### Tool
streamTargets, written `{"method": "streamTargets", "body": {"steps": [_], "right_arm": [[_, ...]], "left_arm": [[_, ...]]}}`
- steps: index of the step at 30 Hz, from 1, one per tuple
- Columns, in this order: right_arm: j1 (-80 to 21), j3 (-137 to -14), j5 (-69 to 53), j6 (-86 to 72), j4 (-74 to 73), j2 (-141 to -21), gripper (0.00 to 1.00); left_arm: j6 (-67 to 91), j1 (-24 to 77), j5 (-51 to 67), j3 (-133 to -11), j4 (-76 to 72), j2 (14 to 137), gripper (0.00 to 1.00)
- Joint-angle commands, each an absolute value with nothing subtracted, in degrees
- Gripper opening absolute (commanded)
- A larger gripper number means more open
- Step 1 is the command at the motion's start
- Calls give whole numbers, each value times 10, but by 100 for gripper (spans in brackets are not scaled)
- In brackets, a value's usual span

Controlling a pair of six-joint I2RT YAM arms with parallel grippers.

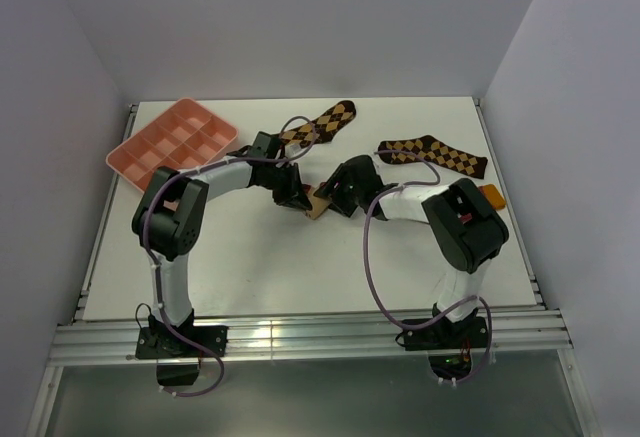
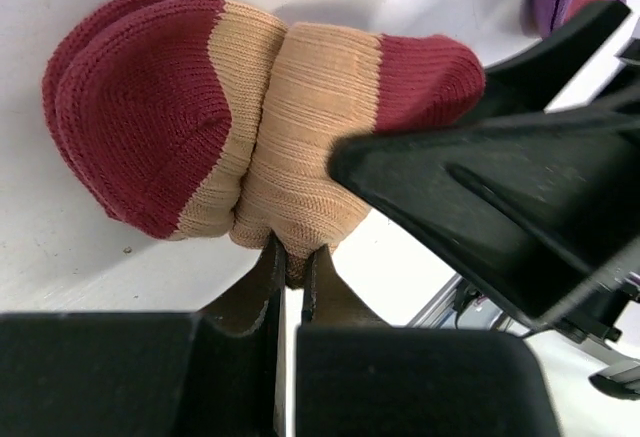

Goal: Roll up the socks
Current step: Roll the sock at the center of the board.

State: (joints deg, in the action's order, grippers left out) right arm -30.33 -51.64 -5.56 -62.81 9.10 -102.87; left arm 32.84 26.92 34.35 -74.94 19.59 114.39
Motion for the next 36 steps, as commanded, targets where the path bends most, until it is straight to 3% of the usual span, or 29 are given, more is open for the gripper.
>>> {"method": "streamTargets", "body": {"steps": [1,3,8,9,12,13,19,22,27,36], "right_arm": [[-301,-526,-36,-625,123,-1051,65],[-301,-530,-40,-623,121,-1061,59],[-301,-563,-44,-597,77,-1073,24],[-301,-571,-46,-590,45,-1075,16],[-301,-598,-51,-571,-17,-1080,6],[-302,-606,-55,-566,-33,-1083,1],[-307,-655,-55,-535,-150,-1094,0],[-314,-678,-51,-529,-199,-1097,0],[-325,-714,-36,-525,-273,-1100,0],[-332,-733,-60,-519,-309,-1101,0]], "left_arm": [[333,267,351,-749,216,1165,1],[335,264,356,-749,216,1169,1],[335,260,352,-739,214,1167,3],[337,260,345,-733,210,1157,5],[339,260,309,-694,184,1128,11],[343,260,301,-682,178,1104,20],[346,271,170,-591,123,987,59],[334,297,78,-551,96,921,62],[274,423,-136,-505,19,833,63],[172,547,-258,-496,-112,874,65]]}}
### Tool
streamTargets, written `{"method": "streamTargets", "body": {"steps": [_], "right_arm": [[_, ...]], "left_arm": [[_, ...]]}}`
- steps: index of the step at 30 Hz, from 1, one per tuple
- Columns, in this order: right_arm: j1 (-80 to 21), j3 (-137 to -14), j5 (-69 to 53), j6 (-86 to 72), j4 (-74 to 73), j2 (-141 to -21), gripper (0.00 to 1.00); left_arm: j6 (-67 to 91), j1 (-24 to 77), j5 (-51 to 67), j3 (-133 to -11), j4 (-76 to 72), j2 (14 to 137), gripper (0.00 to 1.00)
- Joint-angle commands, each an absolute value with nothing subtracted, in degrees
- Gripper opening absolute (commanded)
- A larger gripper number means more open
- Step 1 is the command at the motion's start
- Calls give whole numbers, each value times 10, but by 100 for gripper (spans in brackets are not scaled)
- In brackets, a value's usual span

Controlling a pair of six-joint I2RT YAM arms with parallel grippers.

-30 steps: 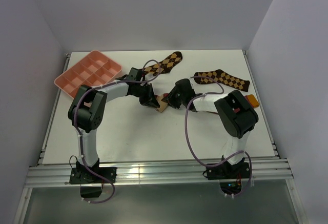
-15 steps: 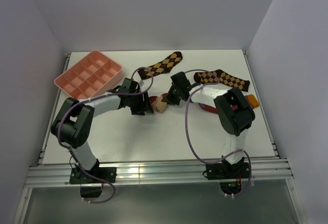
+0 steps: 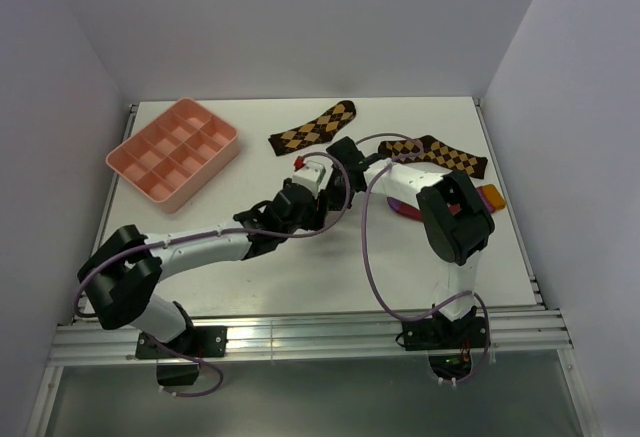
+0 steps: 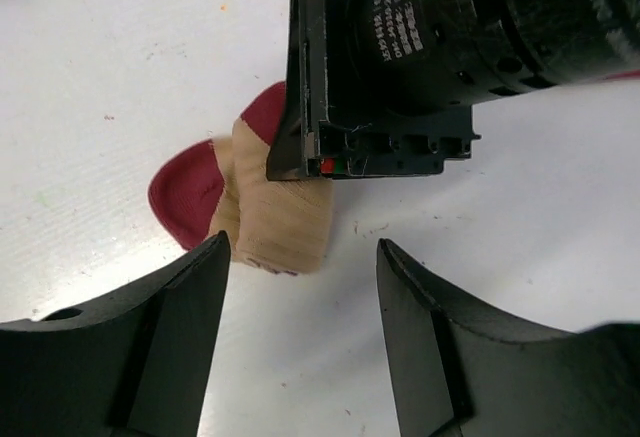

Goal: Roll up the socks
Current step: Roll the sock at the center of the board.

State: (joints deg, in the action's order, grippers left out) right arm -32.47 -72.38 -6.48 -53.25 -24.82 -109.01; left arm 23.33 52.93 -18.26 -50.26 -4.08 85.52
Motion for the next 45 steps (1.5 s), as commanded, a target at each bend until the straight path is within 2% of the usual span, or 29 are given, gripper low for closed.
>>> {"method": "streamTargets", "body": {"steps": [1,14,23,26,29,30,31,32,34,37,38,41,45], "right_arm": [[-332,-736,-62,-518,-311,-1102,0],[-333,-740,-89,-512,-321,-1104,0],[-333,-737,-105,-516,-316,-1104,1],[-333,-736,-105,-517,-314,-1102,2],[-333,-735,-109,-517,-308,-1100,2],[-333,-734,-112,-519,-304,-1100,4],[-332,-730,-119,-519,-301,-1097,6],[-331,-728,-123,-522,-288,-1094,8],[-330,-709,-133,-531,-263,-1078,12],[-327,-671,-140,-551,-201,-1042,31],[-325,-663,-137,-555,-173,-1034,41],[-317,-634,-132,-569,-128,-999,58],[-302,-603,-102,-596,-97,-956,73]], "left_arm": [[166,558,-272,-492,-125,878,65],[105,585,-296,-461,-235,954,61],[105,590,-291,-461,-225,1003,54],[124,590,-297,-461,-207,1018,48],[137,590,-308,-458,-192,1023,28],[141,590,-309,-455,-192,1020,14],[143,590,-311,-454,-188,1020,6],[145,589,-311,-454,-185,1019,1],[150,588,-305,-456,-174,1020,1],[165,579,-287,-459,-161,1017,1],[170,575,-275,-459,-152,1013,1],[191,547,-213,-462,-130,997,1],[218,511,-133,-473,-104,984,1]]}}
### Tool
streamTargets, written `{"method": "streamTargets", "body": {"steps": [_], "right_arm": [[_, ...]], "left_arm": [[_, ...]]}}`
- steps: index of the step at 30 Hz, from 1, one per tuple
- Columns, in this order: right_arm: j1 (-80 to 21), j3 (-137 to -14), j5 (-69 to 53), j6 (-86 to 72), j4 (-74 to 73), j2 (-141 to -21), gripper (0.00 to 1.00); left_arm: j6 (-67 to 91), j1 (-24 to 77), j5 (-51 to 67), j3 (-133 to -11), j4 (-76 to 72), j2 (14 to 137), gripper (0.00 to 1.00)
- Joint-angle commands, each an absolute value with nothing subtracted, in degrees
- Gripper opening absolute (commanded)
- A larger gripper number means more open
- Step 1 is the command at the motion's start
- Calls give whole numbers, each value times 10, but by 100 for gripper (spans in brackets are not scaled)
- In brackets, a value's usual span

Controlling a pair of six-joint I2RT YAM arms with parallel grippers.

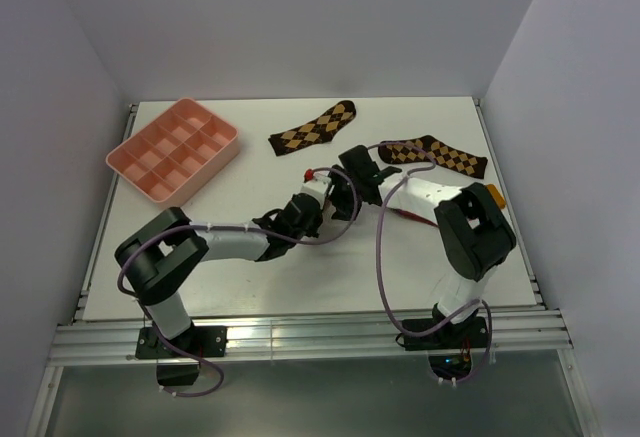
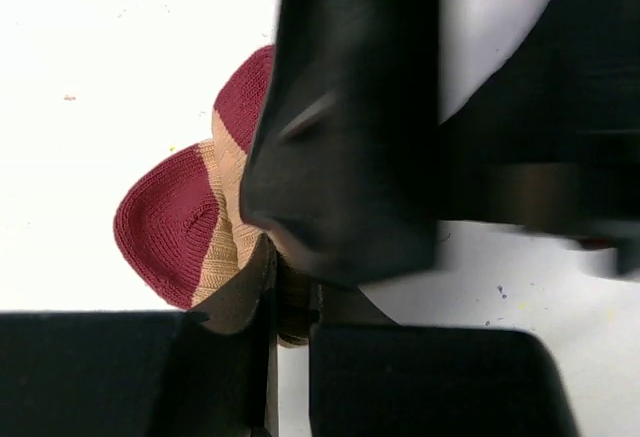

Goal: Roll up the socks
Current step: Roll the sock at the center of the board.

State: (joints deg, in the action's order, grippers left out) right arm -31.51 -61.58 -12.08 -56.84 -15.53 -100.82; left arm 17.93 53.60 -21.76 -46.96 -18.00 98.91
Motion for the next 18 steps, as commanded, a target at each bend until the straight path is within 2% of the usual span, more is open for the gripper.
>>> {"method": "streamTargets", "body": {"steps": [1,5,14,18], "right_arm": [[-300,-591,-98,-600,-84,-948,75],[-292,-553,-87,-618,-46,-920,79],[-298,-507,-95,-623,40,-937,79],[-303,-499,-105,-628,76,-958,79]], "left_arm": [[222,495,-96,-474,-100,982,1],[264,457,-5,-473,-93,978,1],[368,330,231,-500,-84,1022,1],[380,297,266,-529,-53,1046,1]]}}
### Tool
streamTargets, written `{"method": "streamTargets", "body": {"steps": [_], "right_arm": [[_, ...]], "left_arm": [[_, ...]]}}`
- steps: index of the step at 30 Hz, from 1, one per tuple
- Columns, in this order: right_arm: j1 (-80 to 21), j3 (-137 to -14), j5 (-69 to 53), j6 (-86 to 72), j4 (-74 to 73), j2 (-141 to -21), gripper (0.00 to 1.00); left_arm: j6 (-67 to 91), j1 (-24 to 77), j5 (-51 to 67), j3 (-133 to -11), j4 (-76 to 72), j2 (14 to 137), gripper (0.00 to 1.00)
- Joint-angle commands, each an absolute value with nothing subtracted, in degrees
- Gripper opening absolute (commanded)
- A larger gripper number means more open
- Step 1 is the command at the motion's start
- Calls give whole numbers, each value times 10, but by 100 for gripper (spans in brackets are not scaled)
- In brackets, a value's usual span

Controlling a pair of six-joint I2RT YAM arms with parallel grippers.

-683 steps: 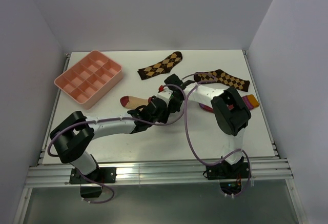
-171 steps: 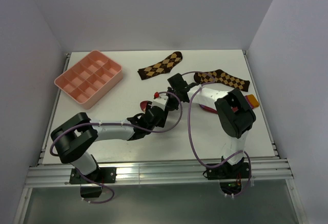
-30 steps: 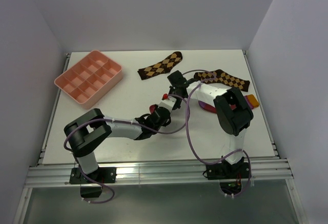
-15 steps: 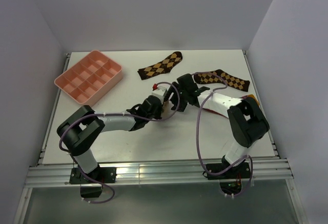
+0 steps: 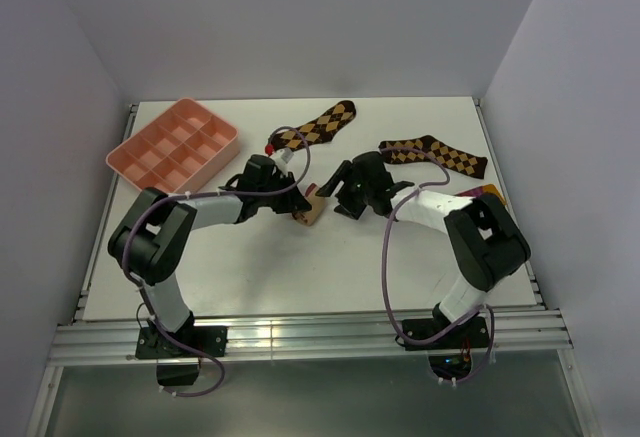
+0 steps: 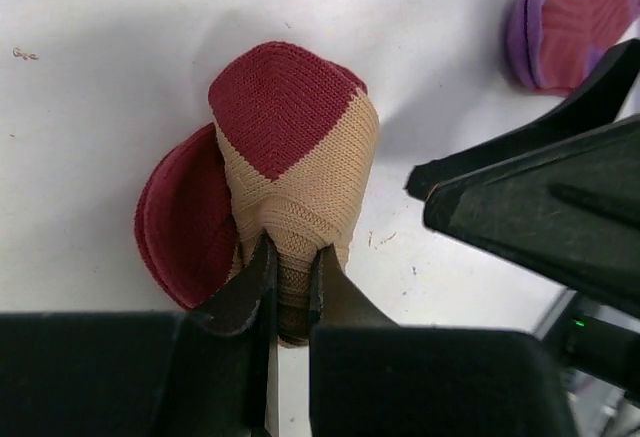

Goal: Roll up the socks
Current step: Roll the sock at the center of the board.

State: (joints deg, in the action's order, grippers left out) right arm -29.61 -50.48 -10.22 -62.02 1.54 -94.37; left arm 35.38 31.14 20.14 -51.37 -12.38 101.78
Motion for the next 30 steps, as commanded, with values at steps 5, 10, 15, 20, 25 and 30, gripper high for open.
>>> {"method": "streamTargets", "body": {"steps": [5,10,15,20,25,30], "right_arm": [[-306,-511,-111,-625,101,-988,78],[-309,-530,-112,-621,103,-1018,76],[-314,-544,-116,-614,104,-1048,74],[-314,-546,-124,-607,128,-1060,73],[-316,-562,-128,-600,127,-1075,65],[-317,-561,-125,-589,110,-1078,41]], "left_arm": [[390,275,293,-539,-29,1071,1],[389,265,304,-549,-6,1093,1],[395,262,315,-553,-2,1108,1],[399,261,322,-556,25,1128,1],[403,257,329,-555,33,1148,1],[403,255,318,-553,34,1149,3]]}}
